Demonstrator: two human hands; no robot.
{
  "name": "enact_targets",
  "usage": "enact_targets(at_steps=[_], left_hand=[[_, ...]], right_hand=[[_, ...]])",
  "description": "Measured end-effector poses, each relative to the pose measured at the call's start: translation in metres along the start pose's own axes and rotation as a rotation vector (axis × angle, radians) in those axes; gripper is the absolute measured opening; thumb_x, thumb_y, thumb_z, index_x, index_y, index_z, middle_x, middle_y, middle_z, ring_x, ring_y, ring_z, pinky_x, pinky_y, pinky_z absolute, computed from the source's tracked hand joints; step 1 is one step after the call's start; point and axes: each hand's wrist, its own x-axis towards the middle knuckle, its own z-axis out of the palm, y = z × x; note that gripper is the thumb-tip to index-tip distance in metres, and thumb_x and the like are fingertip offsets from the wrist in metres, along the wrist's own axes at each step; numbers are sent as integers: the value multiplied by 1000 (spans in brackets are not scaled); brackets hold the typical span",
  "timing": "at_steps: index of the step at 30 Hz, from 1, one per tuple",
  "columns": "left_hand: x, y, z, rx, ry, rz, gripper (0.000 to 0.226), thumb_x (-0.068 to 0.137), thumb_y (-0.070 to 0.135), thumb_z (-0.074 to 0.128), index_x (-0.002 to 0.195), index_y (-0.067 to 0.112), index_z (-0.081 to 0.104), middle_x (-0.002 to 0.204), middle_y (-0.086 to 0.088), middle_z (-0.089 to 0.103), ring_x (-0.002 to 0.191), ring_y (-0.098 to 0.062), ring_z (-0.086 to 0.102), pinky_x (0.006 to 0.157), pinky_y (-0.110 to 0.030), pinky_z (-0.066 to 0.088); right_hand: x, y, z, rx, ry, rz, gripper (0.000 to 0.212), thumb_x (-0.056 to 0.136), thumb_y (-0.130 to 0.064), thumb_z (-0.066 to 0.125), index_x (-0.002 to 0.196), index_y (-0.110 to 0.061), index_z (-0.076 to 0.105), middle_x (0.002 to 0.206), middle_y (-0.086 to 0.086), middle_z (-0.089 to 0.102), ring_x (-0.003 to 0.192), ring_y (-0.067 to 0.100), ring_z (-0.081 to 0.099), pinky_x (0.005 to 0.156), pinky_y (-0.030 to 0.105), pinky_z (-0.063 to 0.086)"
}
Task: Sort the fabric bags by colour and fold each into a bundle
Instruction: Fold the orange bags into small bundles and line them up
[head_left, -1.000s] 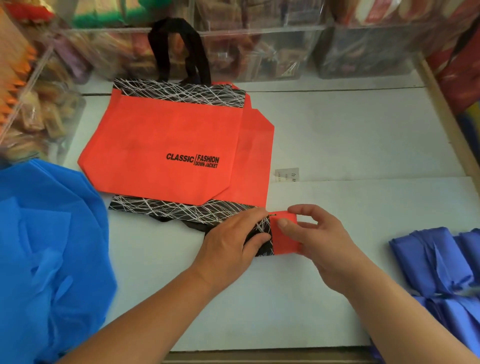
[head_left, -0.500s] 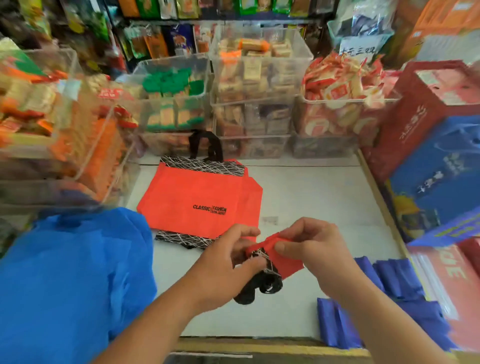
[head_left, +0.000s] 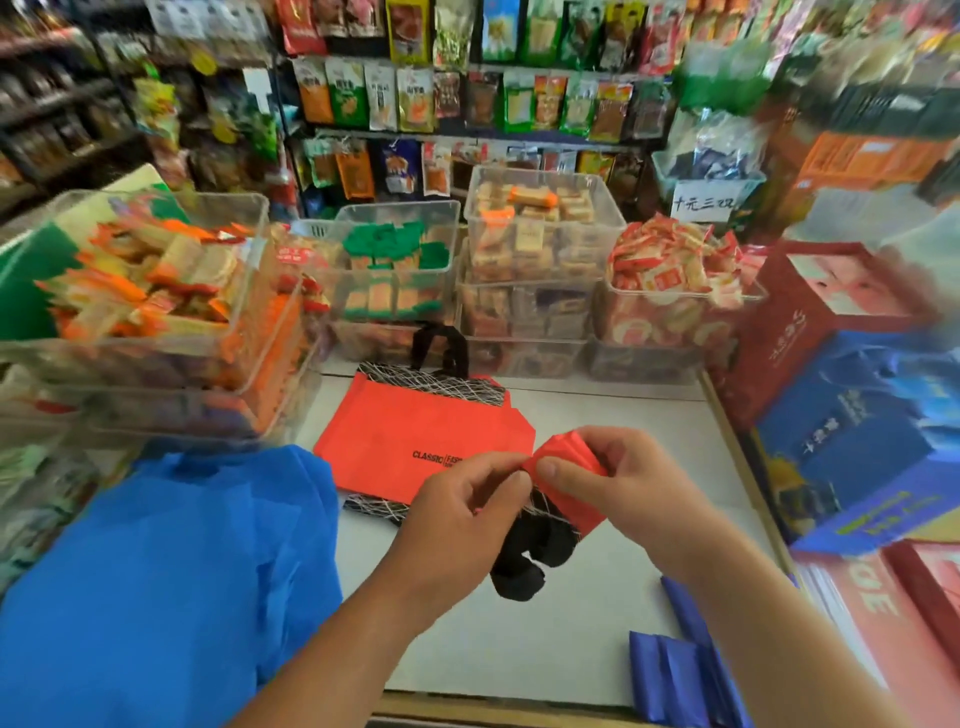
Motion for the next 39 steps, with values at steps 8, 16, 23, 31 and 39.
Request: enact_targets(at_steps=[8, 16, 23, 31, 39], left_hand=[[18, -1, -41, 28, -143, -152, 31, 90, 4, 66, 108, 27, 76, 88, -8, 78, 77, -24, 74, 83, -53, 59], [21, -26, -70, -11, -25, -38, 35, 88, -5, 74, 88, 29, 83, 78, -2, 77, 66, -10, 67, 61, -20, 51], [19, -48, -63, 418, -4, 217, 23, 85, 1, 79, 80, 23, 73, 86, 12, 72, 85, -12, 69, 75, -24, 53], [33, -15, -9, 230, 122, -39, 13, 95, 40, 69, 100, 29, 71, 102, 20, 74, 104, 4, 66, 97, -28, 51], [45, 10, 26, -67, -211, -48, 15, 100, 18, 67, 113, 17, 73, 101, -21, 73, 85, -24, 64, 79, -52, 54]], right_hand=[[33, -5, 15, 155, 100, 51, 21, 84, -29, 82, 97, -14, 78, 93, 17, 78, 86, 31, 75, 82, 48, 60], [48, 4, -4, 405, 263, 203, 16, 98, -13, 65, 103, -3, 76, 92, 17, 77, 76, 24, 73, 68, 33, 60], [60, 29, -47, 312, 388, 229, 12, 96, -18, 71, 101, -9, 78, 91, 13, 79, 80, 26, 76, 79, 39, 61], [61, 4, -66, 60, 102, -130, 10, 91, -16, 75, 100, -21, 76, 91, 5, 78, 86, 19, 74, 79, 31, 60], [46, -9, -76, 210, -77, -246, 30, 83, -21, 72, 107, -3, 71, 93, 12, 76, 86, 21, 73, 75, 28, 58]])
